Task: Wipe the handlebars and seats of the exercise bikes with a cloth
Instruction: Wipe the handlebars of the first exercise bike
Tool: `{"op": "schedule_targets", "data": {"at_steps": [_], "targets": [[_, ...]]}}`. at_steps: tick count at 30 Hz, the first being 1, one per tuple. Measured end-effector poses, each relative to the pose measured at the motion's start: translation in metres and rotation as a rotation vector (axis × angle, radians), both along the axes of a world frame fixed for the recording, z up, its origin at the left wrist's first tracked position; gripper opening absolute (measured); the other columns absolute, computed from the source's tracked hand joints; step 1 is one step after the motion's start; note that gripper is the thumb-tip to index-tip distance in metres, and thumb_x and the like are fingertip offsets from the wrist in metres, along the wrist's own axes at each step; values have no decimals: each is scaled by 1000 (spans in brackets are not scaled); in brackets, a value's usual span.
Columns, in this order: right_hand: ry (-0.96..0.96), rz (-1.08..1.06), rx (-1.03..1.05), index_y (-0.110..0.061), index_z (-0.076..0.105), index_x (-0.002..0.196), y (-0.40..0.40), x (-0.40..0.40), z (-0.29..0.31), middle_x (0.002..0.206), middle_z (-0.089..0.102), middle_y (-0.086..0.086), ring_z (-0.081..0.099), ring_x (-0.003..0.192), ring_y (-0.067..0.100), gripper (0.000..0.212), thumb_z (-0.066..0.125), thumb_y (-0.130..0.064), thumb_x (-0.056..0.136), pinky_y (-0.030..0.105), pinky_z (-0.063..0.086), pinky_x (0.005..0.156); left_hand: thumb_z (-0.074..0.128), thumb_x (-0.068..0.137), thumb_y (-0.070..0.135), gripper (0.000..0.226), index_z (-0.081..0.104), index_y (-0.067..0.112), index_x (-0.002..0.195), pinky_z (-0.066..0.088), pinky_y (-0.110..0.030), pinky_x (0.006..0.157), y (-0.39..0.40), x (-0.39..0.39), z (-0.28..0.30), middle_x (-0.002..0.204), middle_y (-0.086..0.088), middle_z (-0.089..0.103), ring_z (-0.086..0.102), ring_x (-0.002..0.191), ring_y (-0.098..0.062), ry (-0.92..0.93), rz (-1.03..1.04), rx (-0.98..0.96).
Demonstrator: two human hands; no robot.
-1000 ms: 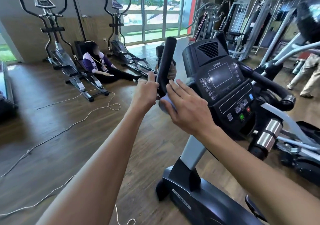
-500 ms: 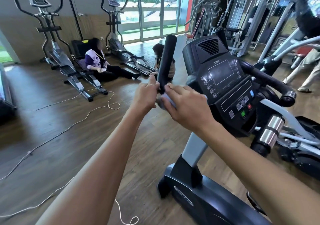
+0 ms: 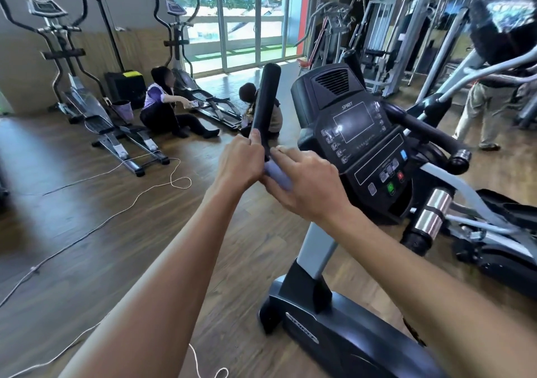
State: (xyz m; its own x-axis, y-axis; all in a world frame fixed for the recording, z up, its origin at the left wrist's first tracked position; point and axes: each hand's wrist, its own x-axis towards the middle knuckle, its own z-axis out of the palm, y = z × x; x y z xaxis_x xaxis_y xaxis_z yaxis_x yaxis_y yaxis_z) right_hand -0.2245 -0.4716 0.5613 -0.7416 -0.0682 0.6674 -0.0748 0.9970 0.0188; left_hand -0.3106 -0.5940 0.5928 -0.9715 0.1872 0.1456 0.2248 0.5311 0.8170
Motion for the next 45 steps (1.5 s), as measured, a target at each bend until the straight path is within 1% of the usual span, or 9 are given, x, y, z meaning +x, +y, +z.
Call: {"op": "schedule_targets", "data": {"at_steps": [5,10,13,21,26,33,39,42,45], "targets": [[8,-18,50,-17,70,127,28,87,-32,129,70,-2,71,87,28,55,53,-55,91,40,61,62,24,111,39,52,62,4,107,37,-37,93,2,16,1,123,-16,60,53,112,-35,41,-50,-79],[19,-26,158,-19,70,127,62,151,-43,125,70,-6,69,85,24,47,58,-51,95,39,59,67,38,105,42,49,68,4,116,36,-48,112,19,50,-30,143,-20,57,49,136,-35,496,-124,-202],[4,-95,26,-20,72,122,51,136,-38,120,72,-6,69,84,25,48,60,-56,92,41,59,66,28,103,45,57,68,15,76,34,-45,114,39,69,-47,107,-4,76,63,118,-20,633,-335,-205],[84,100,304,-14,75,117,94,177,-44,120,73,1,71,90,28,37,66,-44,97,42,58,82,11,102,54,86,73,2,71,22,-32,118,69,77,-54,78,-8,76,69,96,-25,597,-383,-313],[250,-5,-28,-17,81,104,94,168,-57,109,77,-4,74,98,21,25,73,-36,90,43,57,89,13,100,59,91,71,-5,73,14,-12,111,62,71,-53,76,-10,75,68,91,-24,502,-439,-217],[159,34,-6,-18,80,104,101,168,-57,108,77,-4,73,97,21,34,68,-48,94,40,56,91,22,109,47,80,72,-4,72,25,-27,111,70,93,-46,74,-11,74,65,90,-28,521,-338,-201],[387,-535,-824,-21,69,83,145,170,2,74,66,1,61,73,21,30,63,-49,90,42,55,75,30,110,43,73,70,-11,80,40,-42,108,58,98,-36,79,-19,73,63,92,-35,429,-383,-166],[480,-461,-721,-19,66,78,145,173,18,67,60,-5,55,65,17,33,62,-49,91,34,48,64,29,110,44,74,71,-8,80,39,-40,108,63,101,-34,70,-16,70,63,87,-33,425,-344,-173],[173,-324,-436,-17,75,100,112,171,-24,95,72,1,65,90,23,43,57,-54,88,35,52,79,27,111,42,74,74,-4,78,25,-32,116,71,105,-36,68,-12,70,61,92,-31,471,-304,-249]]}}
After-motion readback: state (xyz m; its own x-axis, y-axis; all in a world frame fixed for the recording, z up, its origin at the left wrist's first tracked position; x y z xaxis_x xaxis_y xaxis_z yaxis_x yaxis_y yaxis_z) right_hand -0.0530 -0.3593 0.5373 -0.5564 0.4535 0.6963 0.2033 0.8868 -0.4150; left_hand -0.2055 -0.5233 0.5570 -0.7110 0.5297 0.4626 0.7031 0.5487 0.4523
